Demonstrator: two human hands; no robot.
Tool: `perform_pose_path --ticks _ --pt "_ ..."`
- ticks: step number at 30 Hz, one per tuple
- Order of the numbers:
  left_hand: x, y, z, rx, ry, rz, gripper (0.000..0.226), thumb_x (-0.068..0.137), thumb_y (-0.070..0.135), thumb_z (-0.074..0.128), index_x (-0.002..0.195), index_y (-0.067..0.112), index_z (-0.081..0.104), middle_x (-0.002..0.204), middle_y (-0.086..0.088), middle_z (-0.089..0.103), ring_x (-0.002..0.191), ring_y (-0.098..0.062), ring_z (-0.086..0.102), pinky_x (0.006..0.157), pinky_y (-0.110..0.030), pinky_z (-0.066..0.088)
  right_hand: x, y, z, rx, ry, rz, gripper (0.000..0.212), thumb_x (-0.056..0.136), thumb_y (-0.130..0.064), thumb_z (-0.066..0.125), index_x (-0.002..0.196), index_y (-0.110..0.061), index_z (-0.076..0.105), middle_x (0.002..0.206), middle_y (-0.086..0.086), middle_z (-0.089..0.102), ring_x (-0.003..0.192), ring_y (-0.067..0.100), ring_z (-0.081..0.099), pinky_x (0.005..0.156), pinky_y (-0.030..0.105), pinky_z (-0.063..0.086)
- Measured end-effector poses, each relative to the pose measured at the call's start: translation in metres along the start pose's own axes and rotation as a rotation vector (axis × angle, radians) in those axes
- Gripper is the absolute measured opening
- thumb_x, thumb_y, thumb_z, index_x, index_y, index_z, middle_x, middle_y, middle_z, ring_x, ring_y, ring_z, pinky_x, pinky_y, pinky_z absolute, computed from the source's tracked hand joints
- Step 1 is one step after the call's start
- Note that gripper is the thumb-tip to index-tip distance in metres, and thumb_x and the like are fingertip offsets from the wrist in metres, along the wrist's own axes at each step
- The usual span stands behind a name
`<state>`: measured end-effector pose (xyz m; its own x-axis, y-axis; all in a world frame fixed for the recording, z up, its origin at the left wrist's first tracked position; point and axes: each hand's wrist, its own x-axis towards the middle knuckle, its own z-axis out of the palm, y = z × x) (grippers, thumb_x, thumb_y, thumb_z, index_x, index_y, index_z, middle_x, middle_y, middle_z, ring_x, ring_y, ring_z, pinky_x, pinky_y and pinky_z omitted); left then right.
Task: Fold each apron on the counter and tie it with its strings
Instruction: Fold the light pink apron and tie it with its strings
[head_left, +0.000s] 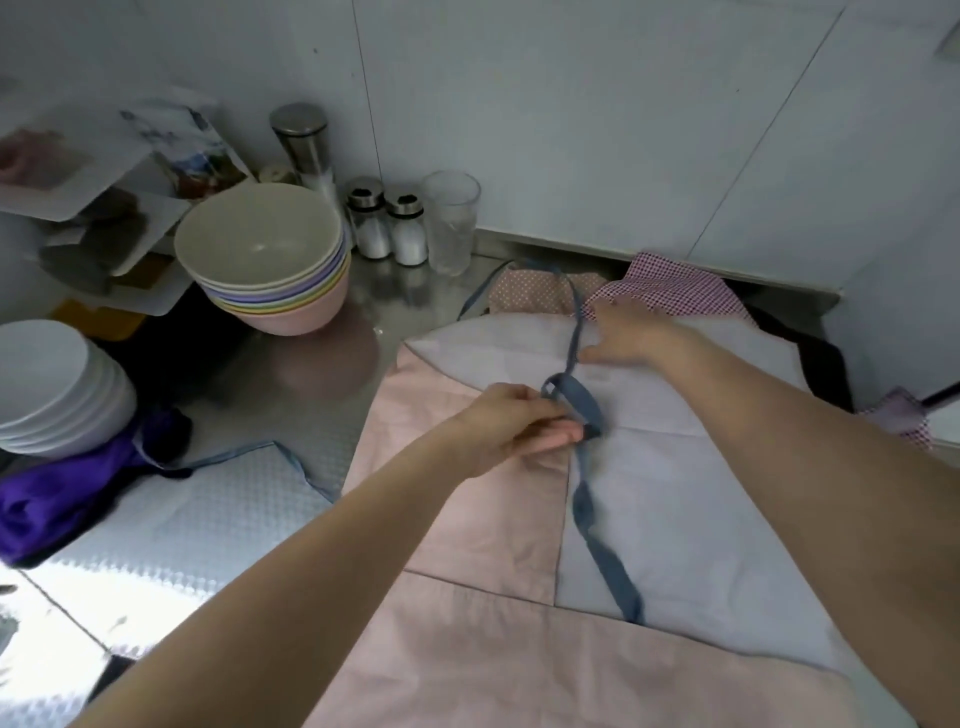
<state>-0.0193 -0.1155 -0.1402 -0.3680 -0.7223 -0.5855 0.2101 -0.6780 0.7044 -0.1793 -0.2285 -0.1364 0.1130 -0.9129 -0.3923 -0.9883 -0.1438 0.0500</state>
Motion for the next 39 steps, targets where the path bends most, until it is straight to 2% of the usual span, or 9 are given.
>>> perform_pose_path --ticks 3,7,12,16,20,25,31,34,39 --pt "0.009 -0.008 0.012 0.122 0.016 0.024 0.014 0.088 0.009 0.062 0.094 0.008 0.05 0.092 -0.012 0.068 0.078 -0.021 0.068 0.073 -0.027 0.059 0.003 0.004 0.007 -0.04 0.001 -0.003 0.082 0.086 -0.056 0.052 0.148 -0.016 0.018 0.153 0.011 0.02 0.139 0.033 0.022 0.112 0.049 0.02" --pt "0.011 -0.022 0.001 1.095 0.334 0.514 0.022 0.089 0.021 0.059 0.108 0.014 0.05 0.107 -0.009 0.062 0.087 -0.023 0.062 0.083 -0.037 0.054 0.007 0.009 0.012 -0.04 0.019 0.024 0.077 0.088 -0.052 0.051 0.147 -0.014 0.02 0.152 0.013 0.022 0.139 0.036 0.021 0.112 0.051 0.018" --pt "0.011 -0.049 -0.012 1.664 0.047 0.912 0.043 0.086 0.034 0.056 0.123 0.012 0.057 0.129 -0.01 0.05 0.112 -0.03 0.051 0.095 -0.041 0.047 0.002 0.005 0.005 0.002 0.345 -0.057 0.034 0.091 -0.012 0.05 0.123 -0.003 0.048 0.127 0.018 0.045 0.12 0.034 0.039 0.097 0.042 0.033" --pt "0.019 -0.056 -0.007 1.865 0.083 0.719 0.047 0.093 0.036 0.045 0.135 0.015 0.045 0.144 -0.002 0.038 0.132 -0.023 0.034 0.11 -0.036 0.029 -0.018 0.004 -0.016 -0.054 0.557 -0.119 0.023 0.093 -0.005 0.045 0.109 -0.001 0.061 0.12 0.017 0.049 0.114 0.032 0.041 0.084 0.038 0.036" --pt "0.017 -0.052 -0.004 1.847 0.036 0.655 0.049 0.096 0.031 0.041 0.14 0.01 0.038 0.148 -0.004 0.032 0.137 -0.021 0.03 0.115 -0.03 0.021 -0.057 0.001 -0.028 -0.176 0.766 -0.269 0.009 0.067 0.002 0.076 0.068 0.0 0.068 0.075 0.013 0.061 0.07 0.029 0.059 0.053 0.025 0.039" --pt "-0.012 -0.036 -0.018 1.594 0.068 0.698 0.035 0.088 0.022 0.049 0.109 -0.002 0.064 0.119 -0.018 0.06 0.105 -0.031 0.061 0.09 -0.034 0.049 -0.144 -0.009 -0.022 -0.309 0.967 -0.478 0.027 0.052 0.008 0.072 0.055 -0.012 0.053 0.048 0.001 0.047 0.044 0.022 0.047 0.072 0.034 0.029" --pt "-0.063 -0.032 -0.088 0.893 0.612 0.313 0.024 0.087 -0.001 0.05 0.101 -0.006 0.069 0.094 -0.014 0.071 0.091 -0.024 0.065 0.078 -0.027 0.047 -0.218 -0.023 0.048 -0.311 0.612 -0.624 0.044 0.035 0.004 0.079 0.066 -0.012 0.051 0.044 -0.001 0.045 0.035 0.019 0.043 0.063 0.031 0.032" --pt "-0.075 -0.03 -0.108 0.275 0.661 0.187 0.025 0.096 0.01 0.04 0.099 -0.008 0.057 0.053 -0.001 0.067 0.047 -0.009 0.062 0.045 -0.015 0.044 -0.221 -0.026 0.085 -0.347 0.467 -0.628 0.027 0.043 -0.001 0.07 0.06 -0.014 0.054 0.044 -0.001 0.046 0.034 0.02 0.042 0.063 0.034 0.023" --pt "-0.084 -0.017 -0.1 0.226 0.629 0.133 0.055 0.086 0.05 0.056 0.121 0.009 0.045 0.106 -0.011 0.056 0.094 -0.027 0.056 0.077 -0.038 0.047 -0.214 -0.037 0.1 -0.391 0.285 -0.594 0.027 0.051 -0.016 0.077 0.065 -0.022 0.055 0.051 -0.006 0.055 0.04 0.017 0.05 0.063 0.03 0.034"
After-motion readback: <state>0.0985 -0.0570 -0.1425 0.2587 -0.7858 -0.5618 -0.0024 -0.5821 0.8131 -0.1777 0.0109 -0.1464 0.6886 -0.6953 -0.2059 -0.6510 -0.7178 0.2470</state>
